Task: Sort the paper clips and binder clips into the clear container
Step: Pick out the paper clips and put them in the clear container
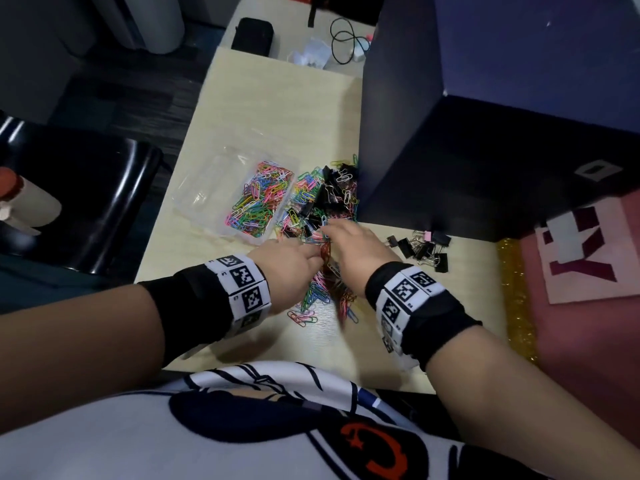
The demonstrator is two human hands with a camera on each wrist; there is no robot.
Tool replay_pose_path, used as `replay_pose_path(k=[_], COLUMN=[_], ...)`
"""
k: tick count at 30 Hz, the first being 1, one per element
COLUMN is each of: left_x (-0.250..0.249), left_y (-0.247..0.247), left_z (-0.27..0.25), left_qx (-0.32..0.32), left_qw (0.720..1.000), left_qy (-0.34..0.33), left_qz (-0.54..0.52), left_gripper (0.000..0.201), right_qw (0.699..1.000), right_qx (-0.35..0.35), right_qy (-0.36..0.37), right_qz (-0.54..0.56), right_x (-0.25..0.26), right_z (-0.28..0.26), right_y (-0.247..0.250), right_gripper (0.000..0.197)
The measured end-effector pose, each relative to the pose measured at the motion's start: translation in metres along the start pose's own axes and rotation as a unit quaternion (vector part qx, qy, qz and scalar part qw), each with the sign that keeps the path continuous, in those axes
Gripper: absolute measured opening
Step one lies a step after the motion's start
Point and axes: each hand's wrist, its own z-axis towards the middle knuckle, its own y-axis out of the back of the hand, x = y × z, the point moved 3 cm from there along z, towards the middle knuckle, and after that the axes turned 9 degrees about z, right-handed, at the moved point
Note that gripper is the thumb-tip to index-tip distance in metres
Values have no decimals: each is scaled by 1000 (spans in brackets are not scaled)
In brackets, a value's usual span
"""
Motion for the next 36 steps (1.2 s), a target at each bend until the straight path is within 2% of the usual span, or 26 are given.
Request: replay_pose_path(k=[2,7,9,11,13,16,18,21,23,24,27,29,32,36], left_x=[-1,6,6,4,2,-2,-1,3,3,2,0,0,0,4], left_y=[0,-1,-1,0,1,2,2,1,-2,-4,-7,-6,-3,-1], left_z=[-1,-2,1,3,5,5,3,-1,-3,-3,2,5,10,13], left_qx=[3,-6,-7,-1,6,21,26,37,49,53,53,54,54,51], left_qw=[1000,999,998,998,998,999,999,998,998,998,997,996,995,992], left_qy=[-2,24,39,44,37,18,19,39,42,44,59,68,69,81], left_qz=[-5,-39,-53,-51,-43,-36,-42,-32,-2,11,10,-18,-50,-81], left_gripper=[44,45,47,48,46,48,60,102,120,122,106,85,65,45], right_qw=[998,996,999,999,996,999,1000,999,1000,1000,992,991,997,999], right_qx=[34,30,10,-45,-75,-7,21,20,-2,-10,21,36,47,19], right_qy=[19,48,36,5,-22,-38,-14,28,15,-10,-124,-128,-60,-33], right_qz=[-44,-64,-28,21,44,14,-13,-5,13,13,-13,-13,16,37], right_x=[-2,-16,-21,-26,-30,-30,-28,-27,-28,-29,-30,-25,-13,-5], right_z=[-1,-16,-18,-16,-12,-11,-16,-26,-30,-31,-34,-35,-30,-25], right_y=[-8,-13,-7,5,14,12,2,-4,1,3,4,-2,-13,-17], right_gripper=[70,53,45,40,46,67,73,52,44,51,85,87,83,44])
